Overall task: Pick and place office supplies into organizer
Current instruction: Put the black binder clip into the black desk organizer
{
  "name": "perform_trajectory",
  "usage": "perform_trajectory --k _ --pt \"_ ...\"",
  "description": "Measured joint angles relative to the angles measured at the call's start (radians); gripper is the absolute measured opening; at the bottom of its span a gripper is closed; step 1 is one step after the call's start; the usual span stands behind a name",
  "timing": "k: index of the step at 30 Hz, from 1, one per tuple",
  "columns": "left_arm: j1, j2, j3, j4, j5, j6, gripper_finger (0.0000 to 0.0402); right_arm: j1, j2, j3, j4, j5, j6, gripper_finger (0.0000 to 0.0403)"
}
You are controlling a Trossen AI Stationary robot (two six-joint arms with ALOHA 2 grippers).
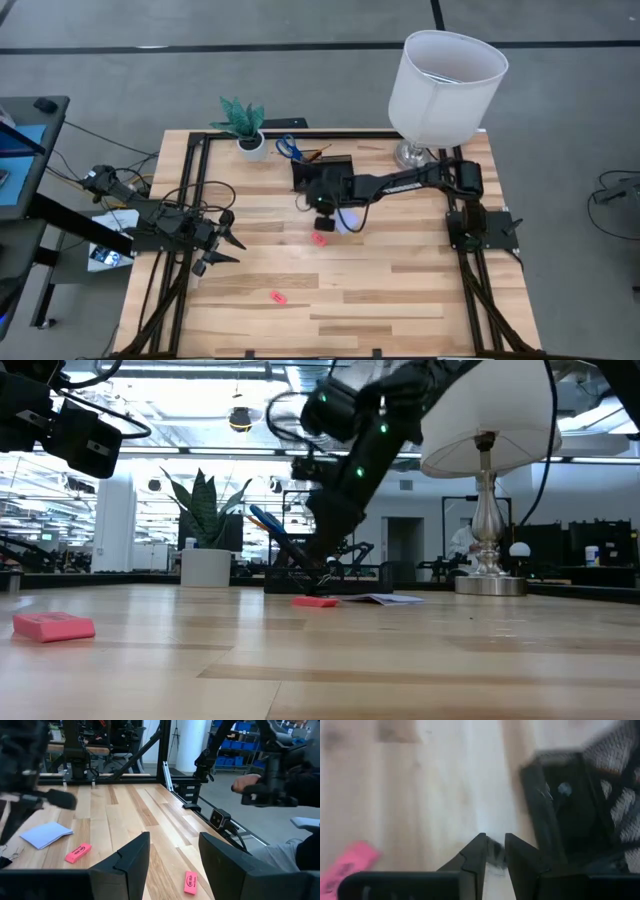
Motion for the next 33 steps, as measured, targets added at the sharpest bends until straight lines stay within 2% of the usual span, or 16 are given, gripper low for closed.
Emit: perform_trajectory --k 6,12,15,33 --pt "0.000 0.000 0.000 0.000 0.000 0.000 0.0163 0.042 0.000 0.095 -0.060 0.005 -0.105 0.0068" --pt "0.000 0.000 0.000 0.000 0.000 0.000 0.0163 0.081 0.000 0.118 -0.140 0.149 -0.165 0.0068" --pt "0.000 0.000 0.000 -0.004 0.000 0.000 0.0163 0.095 0.000 0.120 -0.169 0.181 -0.167 0.0068" --pt "0.000 0.000 0.000 -0.008 0.000 0.000 0.0163 0.138 0.005 0.120 -0.226 0.237 -0.166 0.0068"
